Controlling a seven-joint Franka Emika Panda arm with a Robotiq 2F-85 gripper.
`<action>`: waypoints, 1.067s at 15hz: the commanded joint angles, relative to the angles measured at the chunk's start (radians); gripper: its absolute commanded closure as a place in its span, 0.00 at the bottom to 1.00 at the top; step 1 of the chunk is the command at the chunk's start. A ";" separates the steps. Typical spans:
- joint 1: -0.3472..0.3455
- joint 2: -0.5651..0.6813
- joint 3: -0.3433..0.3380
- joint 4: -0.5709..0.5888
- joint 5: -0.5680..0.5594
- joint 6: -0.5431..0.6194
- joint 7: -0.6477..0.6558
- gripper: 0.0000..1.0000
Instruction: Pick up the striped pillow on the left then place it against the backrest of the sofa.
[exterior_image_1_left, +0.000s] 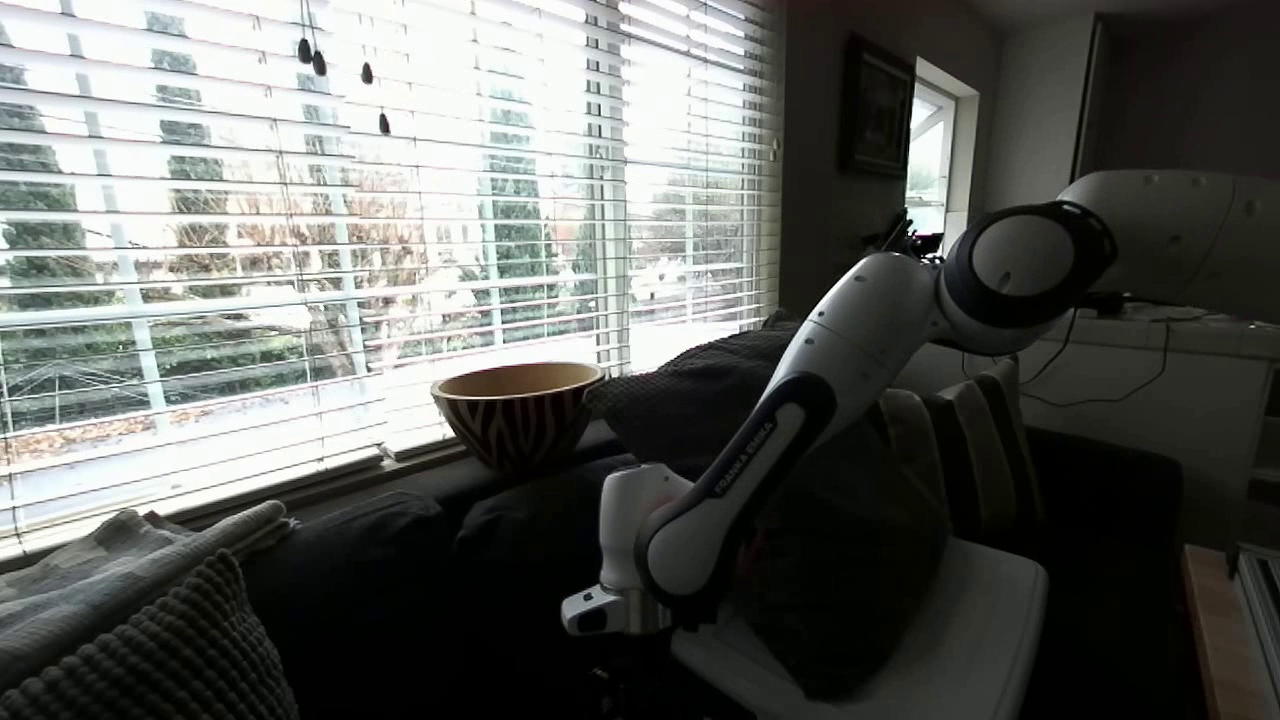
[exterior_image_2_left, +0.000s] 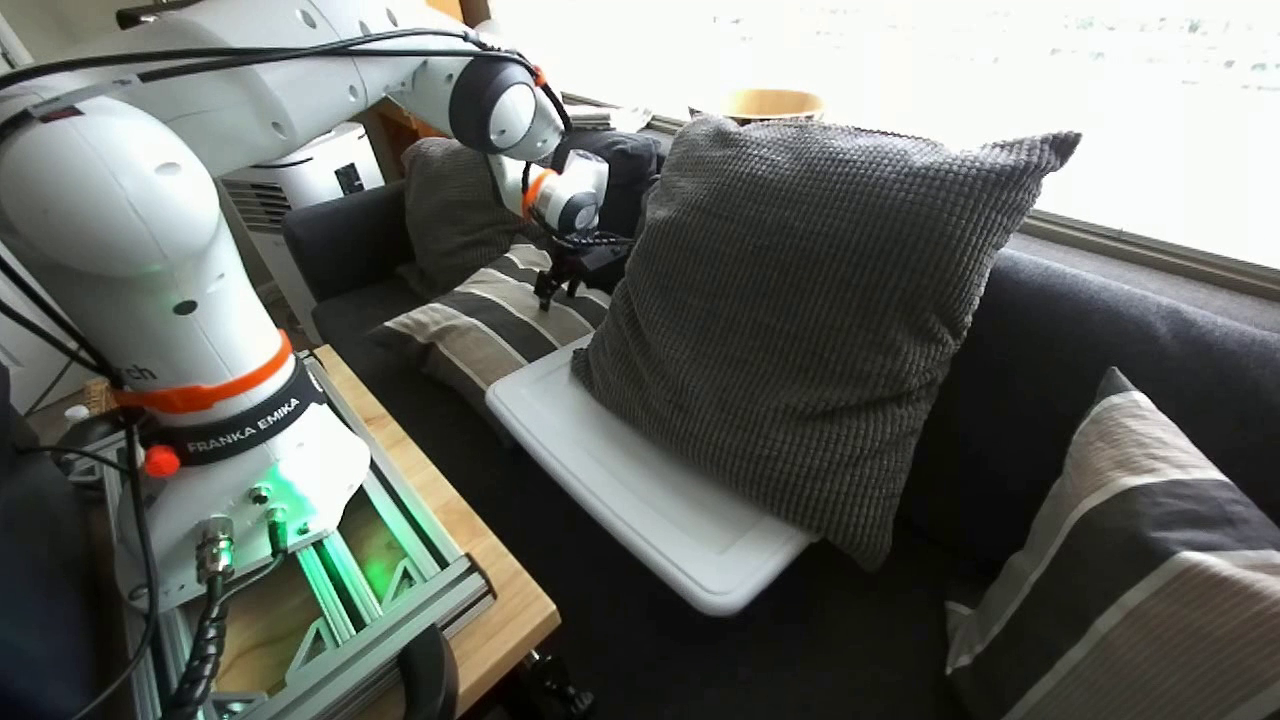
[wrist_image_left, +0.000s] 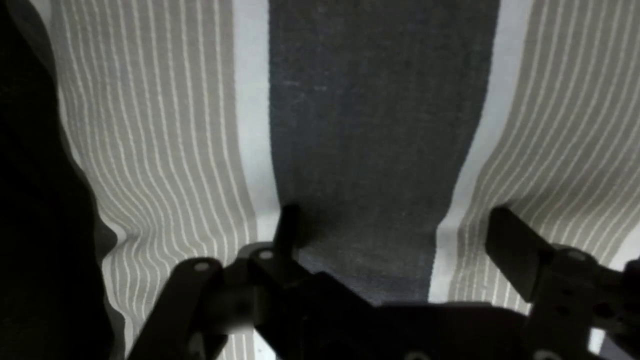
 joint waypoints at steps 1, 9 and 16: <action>0.001 0.078 0.012 0.100 0.028 -0.058 -0.074 0.34; 0.028 0.113 0.009 0.192 0.075 -0.149 -0.086 0.94; 0.059 0.108 0.002 0.223 0.094 -0.169 -0.060 0.99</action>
